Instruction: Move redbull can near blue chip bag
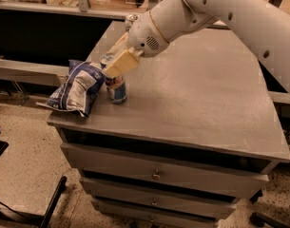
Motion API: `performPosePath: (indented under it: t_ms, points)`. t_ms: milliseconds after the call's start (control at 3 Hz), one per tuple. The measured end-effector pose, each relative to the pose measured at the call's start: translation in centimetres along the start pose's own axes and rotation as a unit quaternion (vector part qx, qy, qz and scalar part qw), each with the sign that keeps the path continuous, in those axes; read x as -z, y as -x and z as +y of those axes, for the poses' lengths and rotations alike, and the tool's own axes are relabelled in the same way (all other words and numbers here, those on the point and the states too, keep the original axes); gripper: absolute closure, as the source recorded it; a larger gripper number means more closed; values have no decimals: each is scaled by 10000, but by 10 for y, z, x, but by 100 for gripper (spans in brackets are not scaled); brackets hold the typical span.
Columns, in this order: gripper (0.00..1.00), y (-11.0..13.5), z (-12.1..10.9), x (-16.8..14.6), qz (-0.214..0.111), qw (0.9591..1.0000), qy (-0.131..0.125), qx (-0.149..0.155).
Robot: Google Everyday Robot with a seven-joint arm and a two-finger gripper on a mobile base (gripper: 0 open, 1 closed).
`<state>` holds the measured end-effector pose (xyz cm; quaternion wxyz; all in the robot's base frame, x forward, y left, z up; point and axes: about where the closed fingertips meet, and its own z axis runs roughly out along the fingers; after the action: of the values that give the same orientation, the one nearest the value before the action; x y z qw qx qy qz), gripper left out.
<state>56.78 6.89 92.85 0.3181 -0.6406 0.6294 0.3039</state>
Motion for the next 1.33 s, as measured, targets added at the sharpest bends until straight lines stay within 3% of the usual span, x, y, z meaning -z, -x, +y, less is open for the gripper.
performPosePath:
  t_ms: [333, 667, 1000, 1333]
  points:
    - [12, 1, 1, -2, 1, 10000, 21, 9]
    - [0, 2, 1, -4, 2, 10000, 37, 15]
    - [0, 10, 4, 16, -37, 9998, -107, 143]
    - [0, 17, 16, 55, -45, 9983, -499, 287]
